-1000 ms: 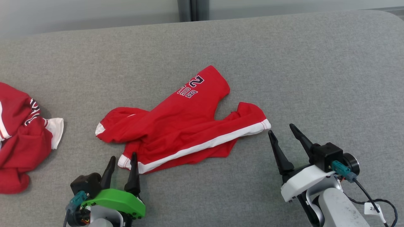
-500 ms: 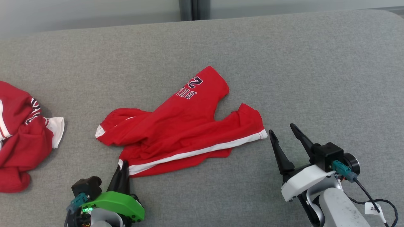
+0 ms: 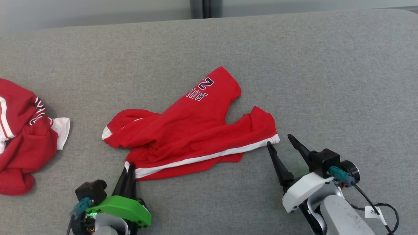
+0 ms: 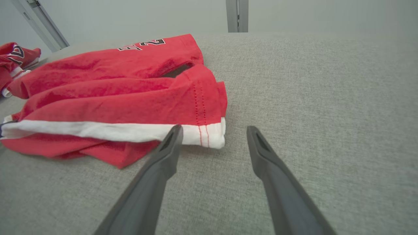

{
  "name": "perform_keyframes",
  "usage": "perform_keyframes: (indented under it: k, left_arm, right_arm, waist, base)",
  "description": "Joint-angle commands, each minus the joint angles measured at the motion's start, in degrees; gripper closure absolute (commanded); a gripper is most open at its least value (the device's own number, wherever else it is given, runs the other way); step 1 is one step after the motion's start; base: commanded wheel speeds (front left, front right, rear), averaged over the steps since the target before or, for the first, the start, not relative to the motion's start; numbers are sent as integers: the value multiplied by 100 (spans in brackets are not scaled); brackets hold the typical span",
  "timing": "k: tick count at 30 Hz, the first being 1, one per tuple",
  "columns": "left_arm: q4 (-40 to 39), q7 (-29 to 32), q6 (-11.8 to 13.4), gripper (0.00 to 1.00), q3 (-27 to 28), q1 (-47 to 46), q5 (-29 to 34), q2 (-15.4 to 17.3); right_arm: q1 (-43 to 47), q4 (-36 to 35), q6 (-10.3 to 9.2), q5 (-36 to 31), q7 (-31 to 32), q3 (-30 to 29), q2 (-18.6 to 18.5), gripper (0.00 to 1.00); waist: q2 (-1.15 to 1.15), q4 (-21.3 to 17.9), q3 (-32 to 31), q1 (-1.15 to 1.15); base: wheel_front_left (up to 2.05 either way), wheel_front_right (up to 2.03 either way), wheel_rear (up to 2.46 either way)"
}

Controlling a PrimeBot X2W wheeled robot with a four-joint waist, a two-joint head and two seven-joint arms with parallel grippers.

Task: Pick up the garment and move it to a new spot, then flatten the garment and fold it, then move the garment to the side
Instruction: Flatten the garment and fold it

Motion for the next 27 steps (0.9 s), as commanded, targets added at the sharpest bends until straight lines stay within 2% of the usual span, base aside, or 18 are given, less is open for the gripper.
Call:
perform_keyframes:
  k: [1,6,7,9,11,12,18,27]
  left_arm:
    - [-2,9,-10,100,16,-50,47,6]
    - [-36,9,-2,100,0,-103,39,5]
    - [-41,9,-1,100,0,-109,33,5]
    - [-52,9,0,100,-13,-119,23,4]
    - [-69,9,0,100,-22,-126,19,4]
    - [-88,9,0,100,-28,-138,20,5]
    - [-132,9,1,100,26,-118,49,6]
    - [-706,4,0,100,5,-298,65,87]
  right_arm:
    - [-108,99,-2,10,-1,38,-21,0]
    - [-315,467,-2,70,0,195,-21,0]
    - [-345,503,-2,78,-1,206,-22,27]
    - [-404,575,-2,88,-1,224,-26,55]
    - [-441,599,-2,99,-1,230,-22,88]
    - [-453,572,-2,116,-1,226,-23,100]
    - [-376,416,-2,85,-1,128,-24,100]
    - [-181,-541,-2,297,-1,-300,-22,100]
  waist:
    - [-1,21,29,0]
    - [-1,69,97,0]
    - [-1,75,109,0]
    - [-1,90,129,0]
    - [-1,106,149,0]
    - [-1,119,166,0]
    - [-1,120,156,0]
    - [-1,37,-158,0]
  base:
    - [0,0,0]
    - [0,0,0]
    - [0,0,0]
    - [0,0,0]
    - [0,0,0]
    - [0,0,0]
    - [0,0,0]
    - [0,0,0]
